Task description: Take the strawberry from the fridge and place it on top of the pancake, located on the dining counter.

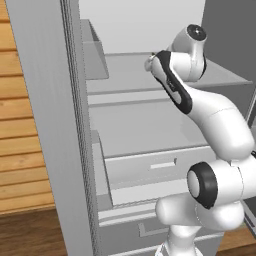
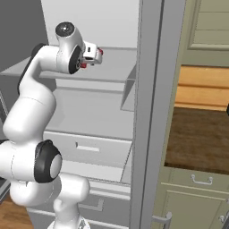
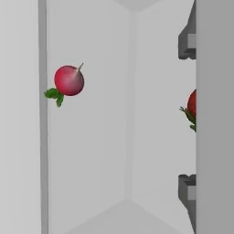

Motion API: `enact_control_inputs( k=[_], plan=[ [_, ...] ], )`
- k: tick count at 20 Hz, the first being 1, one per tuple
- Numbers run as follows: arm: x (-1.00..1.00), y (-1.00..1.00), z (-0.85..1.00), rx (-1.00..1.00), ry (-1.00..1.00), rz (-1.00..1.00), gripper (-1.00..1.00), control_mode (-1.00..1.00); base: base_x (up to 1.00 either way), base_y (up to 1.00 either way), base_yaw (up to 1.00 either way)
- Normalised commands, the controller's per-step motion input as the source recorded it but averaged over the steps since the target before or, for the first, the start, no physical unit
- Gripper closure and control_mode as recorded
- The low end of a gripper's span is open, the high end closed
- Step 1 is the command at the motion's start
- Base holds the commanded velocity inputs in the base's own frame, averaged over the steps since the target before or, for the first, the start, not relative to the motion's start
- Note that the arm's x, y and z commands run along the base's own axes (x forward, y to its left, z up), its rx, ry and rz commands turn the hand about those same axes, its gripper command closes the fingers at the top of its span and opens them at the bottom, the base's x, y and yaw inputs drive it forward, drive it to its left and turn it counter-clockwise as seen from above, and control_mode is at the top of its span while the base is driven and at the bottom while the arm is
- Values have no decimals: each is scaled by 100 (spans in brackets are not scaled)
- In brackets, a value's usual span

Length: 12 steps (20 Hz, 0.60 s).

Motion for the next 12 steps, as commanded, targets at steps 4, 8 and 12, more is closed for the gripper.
enact_control_inputs(
  k=[4, 8, 12],
  plan=[
    [0, 0, -30, 0, 1, 7, 100, -100, 0, 0, 0],
    [0, 0, -28, 0, 0, 6, 100, -100, 0, 0, 0],
    [0, 0, -29, 0, 0, 6, 100, -100, 0, 0, 0]
  ],
)
